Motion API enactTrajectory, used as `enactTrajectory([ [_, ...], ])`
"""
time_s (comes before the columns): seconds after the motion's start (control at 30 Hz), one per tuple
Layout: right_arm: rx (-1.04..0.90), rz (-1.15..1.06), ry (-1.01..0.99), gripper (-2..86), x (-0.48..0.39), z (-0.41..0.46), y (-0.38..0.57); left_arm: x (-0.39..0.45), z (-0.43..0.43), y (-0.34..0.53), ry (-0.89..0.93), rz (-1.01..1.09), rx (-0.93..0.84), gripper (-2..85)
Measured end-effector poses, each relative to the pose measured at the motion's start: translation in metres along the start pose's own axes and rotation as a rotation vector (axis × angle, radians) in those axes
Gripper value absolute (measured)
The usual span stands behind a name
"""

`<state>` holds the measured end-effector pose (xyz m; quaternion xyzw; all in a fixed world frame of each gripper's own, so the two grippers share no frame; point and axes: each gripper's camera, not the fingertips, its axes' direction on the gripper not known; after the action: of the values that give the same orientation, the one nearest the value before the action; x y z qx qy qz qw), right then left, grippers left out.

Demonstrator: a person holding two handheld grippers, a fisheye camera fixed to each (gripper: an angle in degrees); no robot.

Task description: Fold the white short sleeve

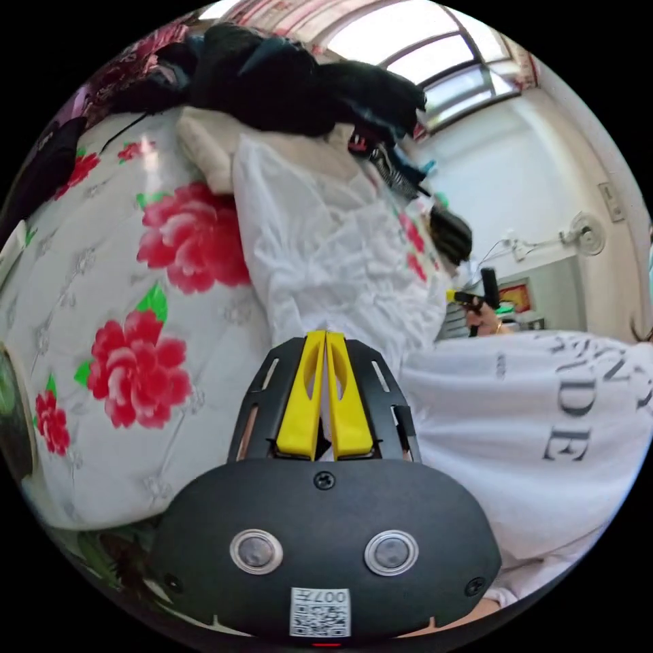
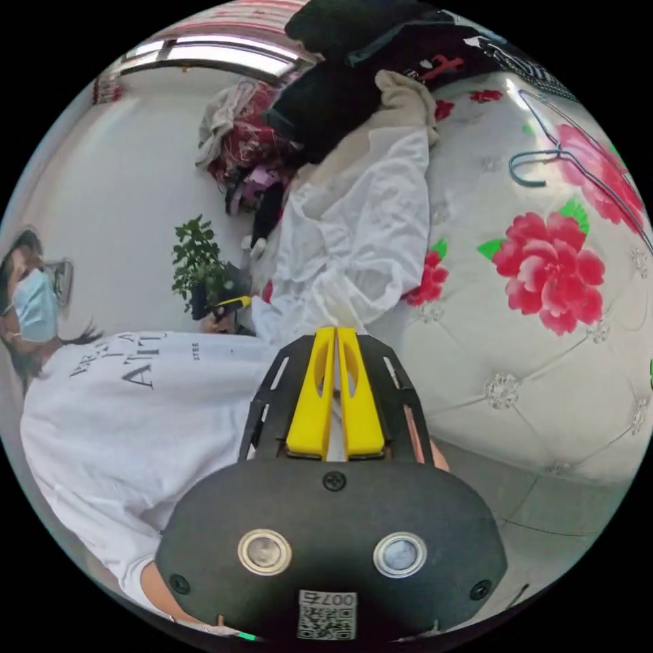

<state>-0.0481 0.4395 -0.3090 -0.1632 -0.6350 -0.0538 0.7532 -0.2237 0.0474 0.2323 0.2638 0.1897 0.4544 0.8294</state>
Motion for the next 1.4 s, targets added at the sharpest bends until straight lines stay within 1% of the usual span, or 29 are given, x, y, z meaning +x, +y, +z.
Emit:
enactTrajectory([
  [0.03,0.077,0.018,-0.044,-0.1,0.005,-0.014,-0.012,-0.011,-0.008,-0.017,0.04,-0.01,0.059,-0.9],
  [0.07,0.112,0.028,-0.068,-0.1,0.009,-0.019,-0.019,-0.023,-0.016,-0.035,0.057,-0.026,0.132,-0.8],
  [0.1,0.179,0.07,-0.109,0.0,0.017,-0.028,-0.034,-0.029,-0.021,-0.045,0.057,-0.036,0.174,-0.8],
  [0.17,0.301,0.119,-0.18,0.2,0.029,-0.038,-0.056,-0.053,-0.034,-0.084,0.013,-0.111,0.331,-0.5],
  [0.2,0.362,0.122,-0.223,0.5,0.033,-0.04,-0.067,-0.06,-0.034,-0.092,0.012,-0.148,0.347,-0.3],
  [0.23,0.358,0.143,-0.204,1.0,0.034,-0.039,-0.076,-0.07,-0.03,-0.106,0.037,-0.199,0.337,0.2],
  [0.27,0.341,0.142,-0.171,1.4,0.032,-0.038,-0.079,-0.07,-0.024,-0.113,0.058,-0.185,0.31,1.8],
  [0.3,0.285,0.112,-0.077,2.7,0.025,-0.035,-0.081,-0.065,-0.021,-0.112,0.054,-0.159,0.293,2.7],
  [0.33,0.21,0.064,0.037,4.7,0.017,-0.029,-0.075,-0.053,-0.013,-0.104,0.004,-0.106,0.235,5.9],
  [0.37,0.168,0.039,0.093,5.5,0.013,-0.025,-0.07,-0.041,-0.002,-0.087,-0.074,-0.067,0.163,8.3],
  [0.4,0.09,0.0,0.187,7.3,0.008,-0.017,-0.056,-0.035,0.003,-0.076,-0.108,-0.051,0.13,9.1],
  [0.43,0.021,-0.033,0.262,8.8,0.006,-0.008,-0.039,-0.024,0.015,-0.049,-0.162,-0.024,0.065,10.4],
  [0.47,-0.008,-0.051,0.298,9.5,0.005,-0.004,-0.029,-0.017,0.026,-0.021,-0.197,-0.019,0.007,11.5],
  [0.53,-0.112,-0.063,0.405,10.9,0.013,0.008,0.002,-0.011,0.042,0.019,-0.191,-0.037,-0.061,12.3],
  [0.63,-0.134,-0.026,0.385,10.9,0.031,0.011,0.014,-0.013,0.066,0.052,-0.094,-0.09,-0.142,13.2],
  [0.7,-0.113,-0.028,0.354,9.0,0.039,0.012,0.01,-0.016,0.08,0.048,-0.083,-0.07,-0.17,12.3],
  [0.8,-0.177,-0.053,0.228,3.5,0.043,0.023,-0.003,-0.014,0.107,0.015,-0.14,0.061,-0.246,5.5],
  [0.83,-0.179,-0.072,0.208,2.0,0.039,0.022,-0.005,-0.011,0.119,0.002,-0.153,0.12,-0.3,0.7],
  [0.87,-0.174,-0.084,0.2,1.5,0.037,0.02,-0.005,-0.007,0.126,-0.007,-0.144,0.196,-0.336,0.0],
  [0.93,-0.128,-0.116,0.181,0.4,0.028,-0.001,0.0,-0.008,0.123,-0.017,-0.08,0.281,-0.363,-0.5],
  [1.0,-0.04,-0.11,0.126,0.1,0.027,-0.027,0.009,-0.022,0.103,-0.027,0.011,0.283,-0.311,-0.8],
  [1.07,0.102,-0.07,0.036,-0.1,0.033,-0.057,0.022,-0.056,0.058,-0.036,0.212,0.223,-0.124,-0.9],
  [1.1,0.203,-0.031,-0.043,-0.2,0.041,-0.075,0.033,-0.067,0.046,-0.037,0.262,0.199,-0.057,-0.9],
  [1.13,0.292,0.029,-0.123,-0.3,0.053,-0.088,0.046,-0.091,0.024,-0.037,0.372,0.156,0.082,-0.9],
  [1.17,0.33,0.062,-0.167,-0.3,0.06,-0.093,0.054,-0.115,0.011,-0.033,0.506,0.102,0.203,-0.9],
  [1.23,0.398,0.131,-0.315,-0.4,0.078,-0.097,0.085,-0.141,0.008,-0.023,0.635,0.012,0.316,-0.9],
  [1.3,0.413,0.162,-0.34,-0.4,0.082,-0.096,0.109,-0.145,0.016,-0.012,0.669,-0.005,0.314,-0.9],
  [1.4,0.424,0.188,-0.371,-0.3,0.083,-0.096,0.144,-0.132,0.038,0.004,0.645,0.036,0.181,-0.9],
])
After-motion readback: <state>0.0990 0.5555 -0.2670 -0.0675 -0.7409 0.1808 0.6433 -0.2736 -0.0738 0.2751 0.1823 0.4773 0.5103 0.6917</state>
